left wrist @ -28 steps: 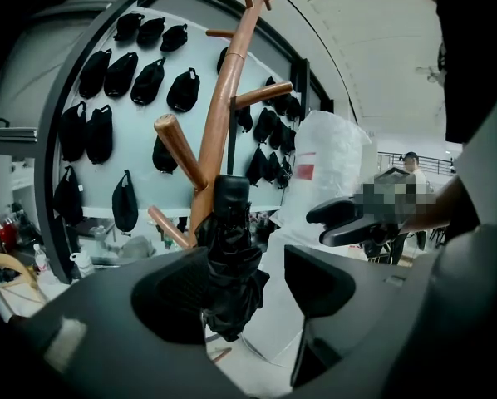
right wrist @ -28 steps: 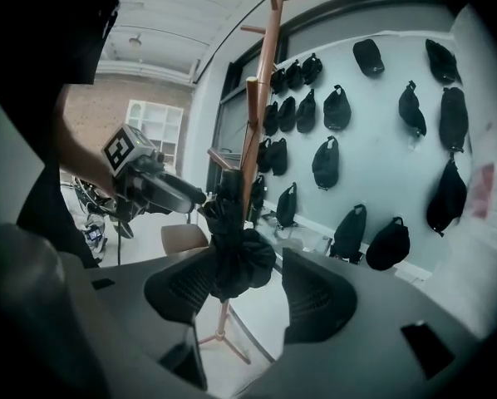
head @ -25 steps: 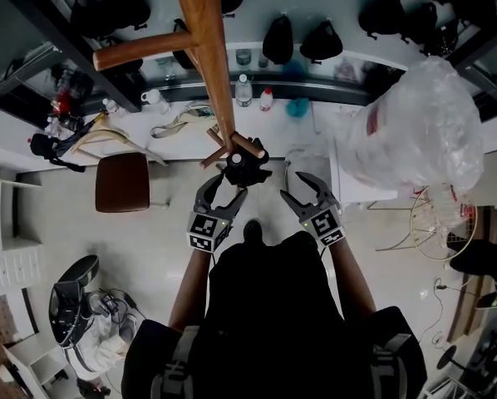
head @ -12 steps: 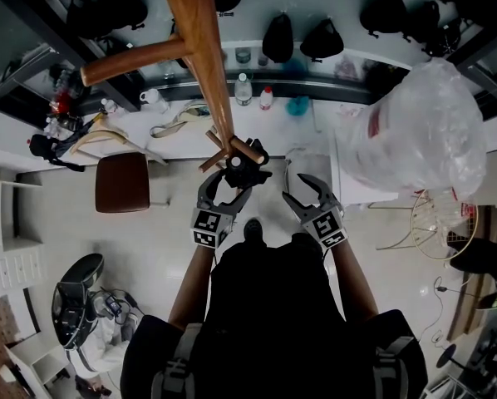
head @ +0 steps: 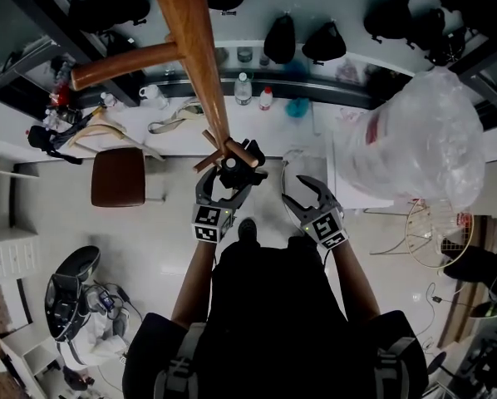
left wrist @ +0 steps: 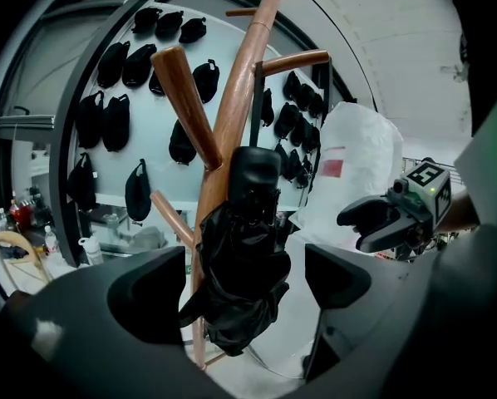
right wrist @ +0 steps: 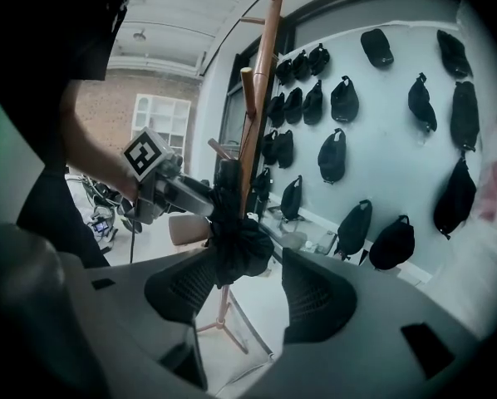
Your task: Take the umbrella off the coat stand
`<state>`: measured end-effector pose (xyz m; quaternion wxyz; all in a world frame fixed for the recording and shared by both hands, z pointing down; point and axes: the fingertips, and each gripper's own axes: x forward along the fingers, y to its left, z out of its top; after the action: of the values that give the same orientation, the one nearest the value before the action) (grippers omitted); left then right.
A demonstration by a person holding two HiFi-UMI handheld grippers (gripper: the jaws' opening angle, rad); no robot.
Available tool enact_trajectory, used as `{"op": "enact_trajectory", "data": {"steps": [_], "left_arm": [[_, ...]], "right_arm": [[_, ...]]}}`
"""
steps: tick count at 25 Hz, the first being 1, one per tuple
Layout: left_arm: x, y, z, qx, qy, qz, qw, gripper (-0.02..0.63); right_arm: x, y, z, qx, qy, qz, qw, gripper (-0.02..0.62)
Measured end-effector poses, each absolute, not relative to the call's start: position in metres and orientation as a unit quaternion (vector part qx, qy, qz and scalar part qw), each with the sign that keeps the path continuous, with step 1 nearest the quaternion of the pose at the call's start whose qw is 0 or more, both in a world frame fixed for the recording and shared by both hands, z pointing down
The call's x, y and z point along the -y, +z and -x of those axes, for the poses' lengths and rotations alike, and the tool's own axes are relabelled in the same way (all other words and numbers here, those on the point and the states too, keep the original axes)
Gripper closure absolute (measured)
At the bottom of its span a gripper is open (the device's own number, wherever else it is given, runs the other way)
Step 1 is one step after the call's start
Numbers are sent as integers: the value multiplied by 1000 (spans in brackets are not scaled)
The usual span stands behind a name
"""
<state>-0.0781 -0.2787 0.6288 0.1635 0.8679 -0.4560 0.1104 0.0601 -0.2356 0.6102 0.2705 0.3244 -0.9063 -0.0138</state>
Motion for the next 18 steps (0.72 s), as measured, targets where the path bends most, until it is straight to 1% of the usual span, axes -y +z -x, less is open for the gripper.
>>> {"op": "enact_trajectory", "data": {"steps": [7, 18], "left_arm": [[284, 638, 77, 480, 105, -853, 177, 160], [299, 653, 74, 499, 103, -838, 197, 160]], "right_arm": [[235, 609, -66, 909, -22, -302, 288, 345], [239, 604, -71, 912, -21, -291, 290, 347]]}}
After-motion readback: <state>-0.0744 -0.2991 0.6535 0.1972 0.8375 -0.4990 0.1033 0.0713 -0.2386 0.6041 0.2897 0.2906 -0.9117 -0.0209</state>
